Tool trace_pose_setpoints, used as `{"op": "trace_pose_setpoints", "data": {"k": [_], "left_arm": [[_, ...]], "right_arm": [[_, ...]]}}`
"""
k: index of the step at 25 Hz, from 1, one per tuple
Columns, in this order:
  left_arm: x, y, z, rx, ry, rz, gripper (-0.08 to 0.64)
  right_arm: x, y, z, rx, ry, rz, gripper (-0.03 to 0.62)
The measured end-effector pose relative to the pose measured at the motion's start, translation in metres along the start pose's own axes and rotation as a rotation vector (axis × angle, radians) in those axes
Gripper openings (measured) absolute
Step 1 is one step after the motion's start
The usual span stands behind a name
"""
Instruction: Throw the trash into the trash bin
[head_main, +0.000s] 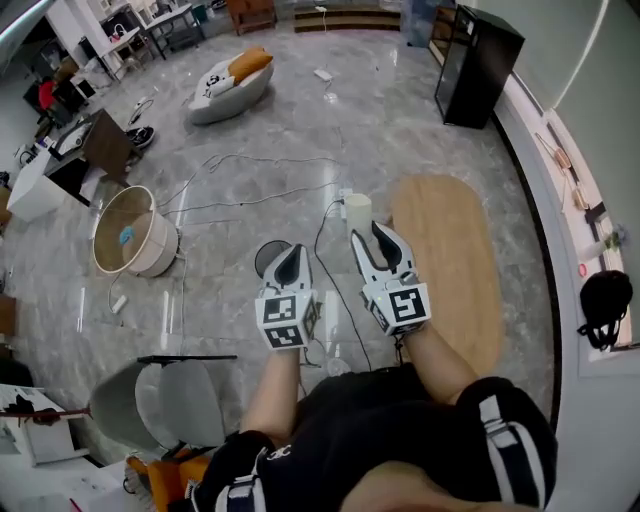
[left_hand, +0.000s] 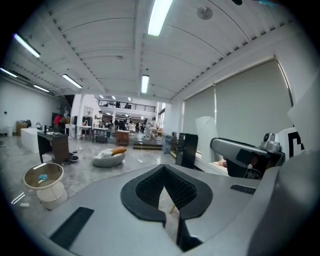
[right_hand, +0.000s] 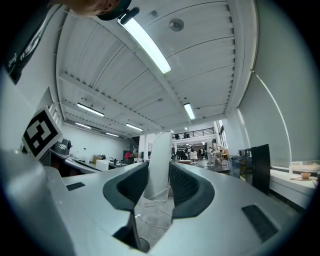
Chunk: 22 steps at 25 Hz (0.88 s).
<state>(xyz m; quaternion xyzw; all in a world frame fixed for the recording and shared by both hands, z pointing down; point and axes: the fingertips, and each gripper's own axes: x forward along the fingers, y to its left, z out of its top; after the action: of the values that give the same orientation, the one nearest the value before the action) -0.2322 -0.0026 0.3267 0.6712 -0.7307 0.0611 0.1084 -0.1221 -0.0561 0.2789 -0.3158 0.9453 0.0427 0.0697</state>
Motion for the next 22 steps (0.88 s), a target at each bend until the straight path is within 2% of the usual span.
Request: {"op": "trace_pose_setpoints", "data": {"k": [6,14,22], "left_arm": [[-0.043,0.061,0.008,-0.043,-0.034,0.102,0.012],[-0.074,0.11,-0.007,-0.083,-0.031,0.237,0.012],[-0.07,0.148,-0.016,-0.114,-0.001,0.362,0.012]], "right_arm": [[0.032,0.062,0.003,-0.009,0.005,0.097,0.14],[0.061,0.114,-0.009,0.022,0.038,0.233,0.14],[0.102,0.134,-0.032,0.052,0.094,0.356,0.138]]}}
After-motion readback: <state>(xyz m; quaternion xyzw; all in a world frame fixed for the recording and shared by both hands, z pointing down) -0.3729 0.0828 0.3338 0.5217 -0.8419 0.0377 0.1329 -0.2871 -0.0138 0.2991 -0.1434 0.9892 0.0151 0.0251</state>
